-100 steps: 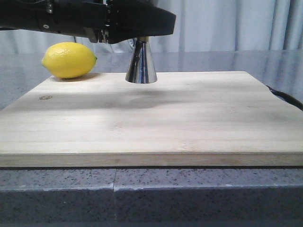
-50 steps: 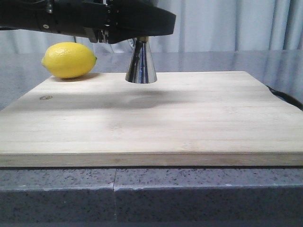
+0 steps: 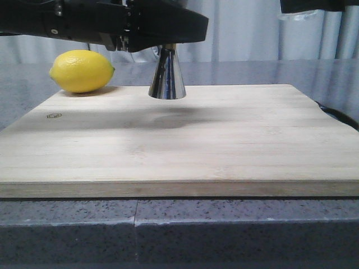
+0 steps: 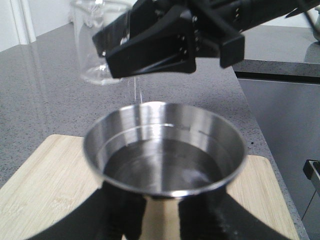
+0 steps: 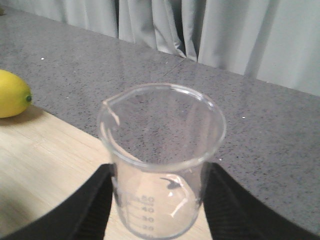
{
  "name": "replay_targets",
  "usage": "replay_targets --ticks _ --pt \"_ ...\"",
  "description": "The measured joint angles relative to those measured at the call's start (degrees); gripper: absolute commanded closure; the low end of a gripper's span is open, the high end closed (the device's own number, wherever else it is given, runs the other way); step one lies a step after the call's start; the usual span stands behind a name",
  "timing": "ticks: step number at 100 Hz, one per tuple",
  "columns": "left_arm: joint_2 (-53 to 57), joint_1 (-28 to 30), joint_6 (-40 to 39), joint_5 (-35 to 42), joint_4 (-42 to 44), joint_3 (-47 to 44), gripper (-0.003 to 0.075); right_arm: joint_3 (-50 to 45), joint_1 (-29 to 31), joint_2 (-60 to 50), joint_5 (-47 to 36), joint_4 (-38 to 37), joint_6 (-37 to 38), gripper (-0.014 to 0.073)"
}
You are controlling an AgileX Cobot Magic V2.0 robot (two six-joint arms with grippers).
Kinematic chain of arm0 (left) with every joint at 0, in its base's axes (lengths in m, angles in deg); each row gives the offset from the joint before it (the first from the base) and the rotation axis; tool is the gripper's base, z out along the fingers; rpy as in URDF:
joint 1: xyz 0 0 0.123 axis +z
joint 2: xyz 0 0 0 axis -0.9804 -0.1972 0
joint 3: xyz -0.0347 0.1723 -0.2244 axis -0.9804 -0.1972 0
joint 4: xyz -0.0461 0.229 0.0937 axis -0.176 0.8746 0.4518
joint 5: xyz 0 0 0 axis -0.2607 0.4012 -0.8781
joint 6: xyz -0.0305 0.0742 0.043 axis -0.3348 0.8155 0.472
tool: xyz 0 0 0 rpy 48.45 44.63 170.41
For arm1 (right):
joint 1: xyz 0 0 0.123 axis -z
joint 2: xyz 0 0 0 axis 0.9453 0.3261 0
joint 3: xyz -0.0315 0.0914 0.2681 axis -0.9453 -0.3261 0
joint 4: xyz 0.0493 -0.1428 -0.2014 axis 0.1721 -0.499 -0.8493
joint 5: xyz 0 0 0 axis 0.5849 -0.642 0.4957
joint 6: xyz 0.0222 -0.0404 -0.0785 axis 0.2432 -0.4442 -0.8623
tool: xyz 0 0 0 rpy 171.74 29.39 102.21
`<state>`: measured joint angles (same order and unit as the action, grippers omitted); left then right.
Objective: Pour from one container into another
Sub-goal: 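Tilt the beaker upright and lower it toward the board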
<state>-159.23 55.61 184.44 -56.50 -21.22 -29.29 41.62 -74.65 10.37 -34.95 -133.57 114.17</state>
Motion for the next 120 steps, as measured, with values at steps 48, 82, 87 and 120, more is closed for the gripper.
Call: replay_targets --ticks 48,82,87,120 --pt "0.00 0.00 0.00 0.00 0.10 0.00 0.0482 0.00 3.31 15.43 -13.93 -0.32 -8.20 0.0302" --pt "0.00 0.00 0.00 0.00 0.10 0.00 0.0482 1.07 3.31 20.40 -14.35 2.86 -14.74 0.0302" --pt "0.00 0.00 0.00 0.00 0.10 0.00 0.0482 1.67 3.31 21.02 -14.35 2.87 -14.92 0.0302" --pt "0.00 0.00 0.00 0.00 0.10 0.00 0.0482 3.14 3.31 22.69 -14.58 3.32 -15.09 0.0302"
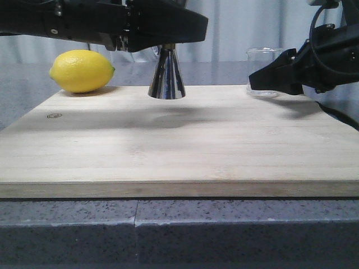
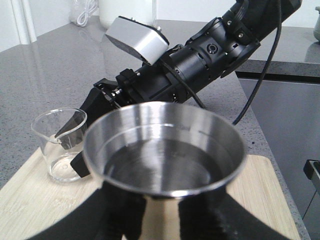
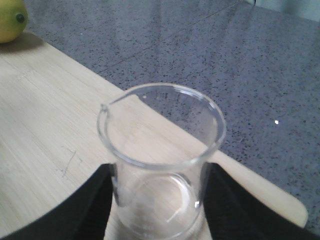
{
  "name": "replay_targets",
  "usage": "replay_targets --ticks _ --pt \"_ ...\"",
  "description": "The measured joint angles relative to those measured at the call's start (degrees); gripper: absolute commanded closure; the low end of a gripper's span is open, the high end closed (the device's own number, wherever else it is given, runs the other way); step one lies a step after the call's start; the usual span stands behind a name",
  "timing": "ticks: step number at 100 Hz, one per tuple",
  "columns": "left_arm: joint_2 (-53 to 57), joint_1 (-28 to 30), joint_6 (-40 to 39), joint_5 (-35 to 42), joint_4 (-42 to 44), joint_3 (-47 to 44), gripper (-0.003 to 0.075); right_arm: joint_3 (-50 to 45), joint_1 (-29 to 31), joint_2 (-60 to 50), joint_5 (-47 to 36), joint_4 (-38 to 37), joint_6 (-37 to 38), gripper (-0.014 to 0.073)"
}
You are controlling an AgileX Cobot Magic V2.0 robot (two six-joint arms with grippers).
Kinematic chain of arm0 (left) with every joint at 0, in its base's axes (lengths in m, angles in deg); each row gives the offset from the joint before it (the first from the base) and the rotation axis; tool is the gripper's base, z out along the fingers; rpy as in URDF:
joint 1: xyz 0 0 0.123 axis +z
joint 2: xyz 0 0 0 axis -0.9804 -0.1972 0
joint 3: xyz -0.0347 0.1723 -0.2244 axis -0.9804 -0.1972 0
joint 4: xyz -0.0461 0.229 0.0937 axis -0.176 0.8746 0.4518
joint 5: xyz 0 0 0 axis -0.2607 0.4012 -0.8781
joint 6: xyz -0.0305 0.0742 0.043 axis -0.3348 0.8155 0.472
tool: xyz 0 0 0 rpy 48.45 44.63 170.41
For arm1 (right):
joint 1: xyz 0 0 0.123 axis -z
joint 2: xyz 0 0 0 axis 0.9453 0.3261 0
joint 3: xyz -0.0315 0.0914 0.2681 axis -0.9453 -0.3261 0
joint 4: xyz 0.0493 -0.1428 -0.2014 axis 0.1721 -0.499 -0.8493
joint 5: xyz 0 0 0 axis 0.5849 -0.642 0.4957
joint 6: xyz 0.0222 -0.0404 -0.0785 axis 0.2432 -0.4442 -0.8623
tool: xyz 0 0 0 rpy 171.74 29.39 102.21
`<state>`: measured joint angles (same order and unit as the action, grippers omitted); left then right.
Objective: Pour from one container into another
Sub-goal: 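Tilt the beaker upright and lower it toward the board, then set the beaker on the board, open the right gripper, withdraw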
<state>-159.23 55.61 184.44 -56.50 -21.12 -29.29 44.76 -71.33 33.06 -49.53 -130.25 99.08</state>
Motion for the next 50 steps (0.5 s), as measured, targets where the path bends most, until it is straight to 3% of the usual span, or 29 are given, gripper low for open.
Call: replay_targets --ticks 50 --pt "0.00 0.00 0.00 0.00 0.00 0.00 0.0482 0.14 0.00 0.00 2.21 -0.54 -0.05 0.0300"
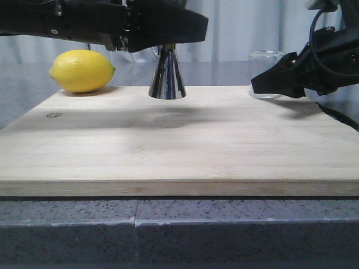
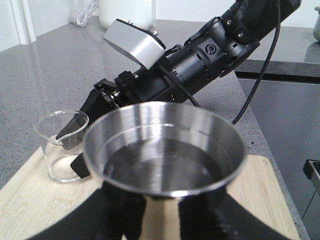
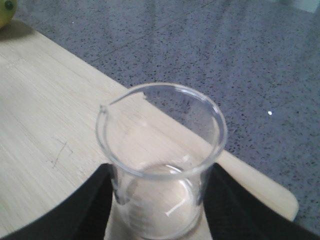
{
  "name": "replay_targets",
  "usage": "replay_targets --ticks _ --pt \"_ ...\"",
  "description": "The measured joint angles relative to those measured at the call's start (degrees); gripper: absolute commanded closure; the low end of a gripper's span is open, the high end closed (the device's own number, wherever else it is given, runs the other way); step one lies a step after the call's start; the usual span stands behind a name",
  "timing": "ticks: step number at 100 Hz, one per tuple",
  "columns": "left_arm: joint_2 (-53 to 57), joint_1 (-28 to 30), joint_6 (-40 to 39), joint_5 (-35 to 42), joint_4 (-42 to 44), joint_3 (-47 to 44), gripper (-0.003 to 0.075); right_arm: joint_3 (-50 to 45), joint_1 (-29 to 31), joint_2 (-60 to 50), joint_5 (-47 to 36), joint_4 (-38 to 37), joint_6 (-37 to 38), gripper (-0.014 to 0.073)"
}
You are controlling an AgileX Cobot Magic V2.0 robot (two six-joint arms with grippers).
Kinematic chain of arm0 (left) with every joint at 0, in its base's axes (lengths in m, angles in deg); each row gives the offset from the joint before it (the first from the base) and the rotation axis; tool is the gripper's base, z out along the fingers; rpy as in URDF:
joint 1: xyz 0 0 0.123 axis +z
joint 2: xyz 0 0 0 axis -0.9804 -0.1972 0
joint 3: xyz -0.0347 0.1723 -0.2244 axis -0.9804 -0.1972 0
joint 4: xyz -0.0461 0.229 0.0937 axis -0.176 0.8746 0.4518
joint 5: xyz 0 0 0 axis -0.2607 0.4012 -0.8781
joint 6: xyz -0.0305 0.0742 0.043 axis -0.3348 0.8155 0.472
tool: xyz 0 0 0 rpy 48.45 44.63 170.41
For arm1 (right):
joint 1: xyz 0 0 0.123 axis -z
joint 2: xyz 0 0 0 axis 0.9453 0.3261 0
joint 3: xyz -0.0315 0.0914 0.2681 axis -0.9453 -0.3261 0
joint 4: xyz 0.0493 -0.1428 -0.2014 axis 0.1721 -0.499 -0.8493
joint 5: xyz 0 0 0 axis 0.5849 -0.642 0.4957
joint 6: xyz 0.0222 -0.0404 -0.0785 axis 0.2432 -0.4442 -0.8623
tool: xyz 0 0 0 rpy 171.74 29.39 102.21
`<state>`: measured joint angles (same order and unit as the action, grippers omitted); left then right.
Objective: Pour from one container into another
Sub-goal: 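Set the beaker on the board, open the right gripper, withdraw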
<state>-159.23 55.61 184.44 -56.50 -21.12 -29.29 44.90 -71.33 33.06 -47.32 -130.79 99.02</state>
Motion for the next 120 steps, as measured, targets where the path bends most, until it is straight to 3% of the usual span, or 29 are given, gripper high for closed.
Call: replay_targets --ticks 8,26,35,52,85,120 --pt "0.00 0.00 0.00 0.00 0.00 0.00 0.0482 0.00 0.00 0.00 0.13 0.00 0.00 0.0288" --pt "0.00 0.00 0.00 0.00 0.00 0.00 0.0482 0.00 0.00 0.00 0.64 0.00 0.11 0.0099" --pt "0.00 0.00 0.00 0.00 0.00 0.00 0.0482 0.00 0.00 0.00 0.68 0.00 1.04 0.0045" --pt "0.00 0.00 0.00 0.00 0.00 0.00 0.0482 0.00 0.00 -0.13 0.90 -1.91 6.51 0.0044" --pt "0.00 0.00 0.00 0.00 0.00 0.00 0.0482 -0.13 -1.77 -8.16 11.50 -19.13 24.62 0.0044" --pt "0.00 0.00 0.00 0.00 0.00 0.00 0.0482 -9.41 -1.91 -24.55 19.60 -21.59 35.74 0.0045"
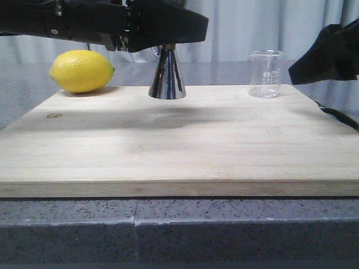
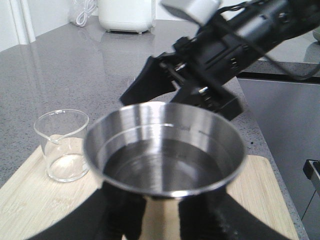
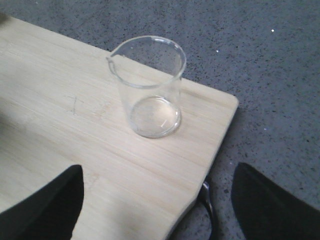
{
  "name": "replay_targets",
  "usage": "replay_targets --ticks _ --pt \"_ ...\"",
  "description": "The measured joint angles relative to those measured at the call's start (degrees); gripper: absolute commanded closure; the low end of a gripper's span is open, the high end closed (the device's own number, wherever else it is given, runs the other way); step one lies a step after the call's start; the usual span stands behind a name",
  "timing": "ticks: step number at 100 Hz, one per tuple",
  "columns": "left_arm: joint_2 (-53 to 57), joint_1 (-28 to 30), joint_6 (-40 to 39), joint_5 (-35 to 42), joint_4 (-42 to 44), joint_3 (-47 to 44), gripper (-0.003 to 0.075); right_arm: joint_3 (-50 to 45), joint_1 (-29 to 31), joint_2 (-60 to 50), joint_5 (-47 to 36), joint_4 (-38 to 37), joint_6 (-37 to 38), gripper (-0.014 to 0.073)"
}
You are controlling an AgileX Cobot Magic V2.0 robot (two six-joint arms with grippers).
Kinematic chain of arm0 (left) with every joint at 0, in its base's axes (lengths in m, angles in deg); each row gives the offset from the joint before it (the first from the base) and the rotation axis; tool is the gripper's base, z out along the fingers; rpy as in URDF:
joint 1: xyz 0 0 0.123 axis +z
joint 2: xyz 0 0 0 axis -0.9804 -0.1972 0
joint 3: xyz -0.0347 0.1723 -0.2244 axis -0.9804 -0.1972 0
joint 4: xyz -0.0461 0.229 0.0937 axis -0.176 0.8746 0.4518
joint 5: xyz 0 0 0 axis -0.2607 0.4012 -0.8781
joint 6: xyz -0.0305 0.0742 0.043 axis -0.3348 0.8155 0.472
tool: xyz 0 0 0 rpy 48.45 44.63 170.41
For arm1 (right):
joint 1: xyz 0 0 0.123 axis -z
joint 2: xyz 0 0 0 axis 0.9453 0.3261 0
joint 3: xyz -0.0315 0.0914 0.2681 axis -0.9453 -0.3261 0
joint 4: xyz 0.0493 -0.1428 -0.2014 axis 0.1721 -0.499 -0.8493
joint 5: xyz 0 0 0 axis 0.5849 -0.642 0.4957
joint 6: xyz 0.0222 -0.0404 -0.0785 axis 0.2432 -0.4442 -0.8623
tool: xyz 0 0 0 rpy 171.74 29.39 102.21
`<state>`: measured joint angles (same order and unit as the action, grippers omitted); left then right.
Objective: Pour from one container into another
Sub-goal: 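Set the beaker on the board, open the right gripper, withdraw, then lower the filled jigger onto the board with the left gripper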
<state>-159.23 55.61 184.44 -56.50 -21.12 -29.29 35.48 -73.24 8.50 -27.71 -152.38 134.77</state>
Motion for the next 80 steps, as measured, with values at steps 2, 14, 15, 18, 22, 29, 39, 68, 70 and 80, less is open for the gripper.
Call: replay_targets --ticks 2,14,15,18,22,29,39,68,70,80 --pt "0.00 0.00 0.00 0.00 0.00 0.00 0.0482 -0.58 0.00 -1.15 0.12 0.00 0.50 0.0045" --pt "0.00 0.00 0.00 0.00 0.00 0.00 0.0482 -3.34 0.00 -7.86 0.68 -0.12 3.27 0.0045" --pt "0.00 0.00 0.00 0.00 0.00 0.00 0.0482 -3.48 0.00 -8.26 0.68 -0.12 3.40 0.0045" --pt "0.00 0.00 0.00 0.00 0.00 0.00 0.0482 -4.23 0.00 -10.27 0.72 -0.12 3.93 0.0045" --pt "0.00 0.00 0.00 0.00 0.00 0.00 0.0482 -4.95 0.00 -12.25 0.81 -0.12 4.69 0.0045" --pt "0.00 0.00 0.00 0.00 0.00 0.00 0.0482 -6.38 0.00 -15.93 0.81 -0.12 5.47 0.0045" --pt "0.00 0.00 0.00 0.00 0.00 0.00 0.0482 -7.91 0.00 -20.32 0.81 -0.23 5.73 0.0052" --pt "0.00 0.00 0.00 0.00 0.00 0.00 0.0482 -8.56 0.00 -24.21 1.26 -1.37 5.95 0.0052" --pt "0.00 0.00 0.00 0.00 0.00 0.00 0.0482 -8.56 0.00 -24.21 1.35 -1.40 5.95 0.0052" --pt "0.00 0.00 0.00 0.00 0.00 0.00 0.0482 -8.56 0.00 -24.21 1.80 -1.50 6.08 0.0052"
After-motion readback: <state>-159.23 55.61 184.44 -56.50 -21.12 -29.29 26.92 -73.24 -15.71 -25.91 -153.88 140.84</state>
